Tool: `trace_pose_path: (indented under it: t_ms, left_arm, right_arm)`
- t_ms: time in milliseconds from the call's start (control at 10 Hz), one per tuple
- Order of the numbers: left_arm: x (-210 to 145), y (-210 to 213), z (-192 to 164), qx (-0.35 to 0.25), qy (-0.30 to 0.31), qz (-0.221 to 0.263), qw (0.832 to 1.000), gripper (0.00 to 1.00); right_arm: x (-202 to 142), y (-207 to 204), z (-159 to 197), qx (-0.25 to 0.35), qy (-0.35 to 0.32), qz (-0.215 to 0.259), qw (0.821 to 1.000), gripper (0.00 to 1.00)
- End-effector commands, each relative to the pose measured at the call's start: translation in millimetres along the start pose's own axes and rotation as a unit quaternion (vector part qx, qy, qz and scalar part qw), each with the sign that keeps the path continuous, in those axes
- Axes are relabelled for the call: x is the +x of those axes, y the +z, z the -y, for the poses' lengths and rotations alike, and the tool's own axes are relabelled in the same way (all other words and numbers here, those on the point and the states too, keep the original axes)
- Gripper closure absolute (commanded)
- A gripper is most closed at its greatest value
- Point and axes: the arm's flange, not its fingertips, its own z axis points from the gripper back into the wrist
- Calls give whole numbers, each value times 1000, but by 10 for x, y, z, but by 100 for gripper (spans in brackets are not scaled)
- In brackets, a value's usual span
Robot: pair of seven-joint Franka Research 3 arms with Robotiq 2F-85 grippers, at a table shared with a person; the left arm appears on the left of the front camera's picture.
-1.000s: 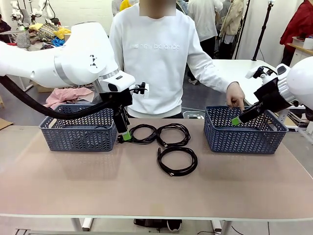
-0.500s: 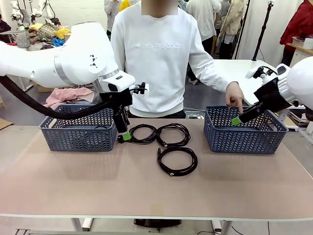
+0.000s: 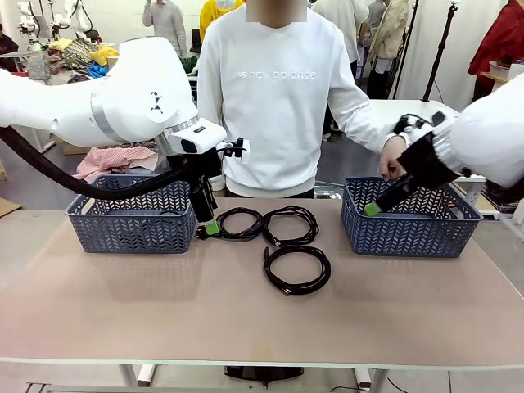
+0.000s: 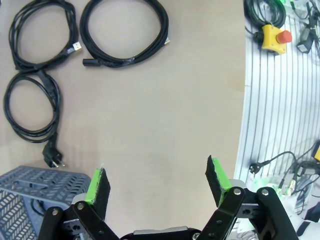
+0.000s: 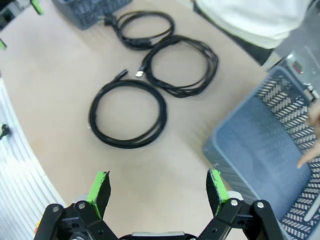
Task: Organize the cables according to human instructions.
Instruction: Pick up a bundle of cables and place it in the basket indicated by the human.
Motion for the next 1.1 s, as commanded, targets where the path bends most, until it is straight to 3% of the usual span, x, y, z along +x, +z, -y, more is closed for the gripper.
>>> trace_pose_path:
  t_ms: [0, 500, 1000]
  left_arm:
    - [-4, 2, 5, 1, 0, 1, 1000, 0]
    - [-4, 2, 5, 1, 0, 1, 1000, 0]
    - [-4, 2, 5, 1, 0, 1, 1000, 0]
  right_arm:
    - [185, -90, -142, 0, -10, -41, 999, 0]
    - [360, -781, -757, -46, -9, -96, 994, 0]
    - [378, -1252, -1029, -37, 2, -130, 991, 0]
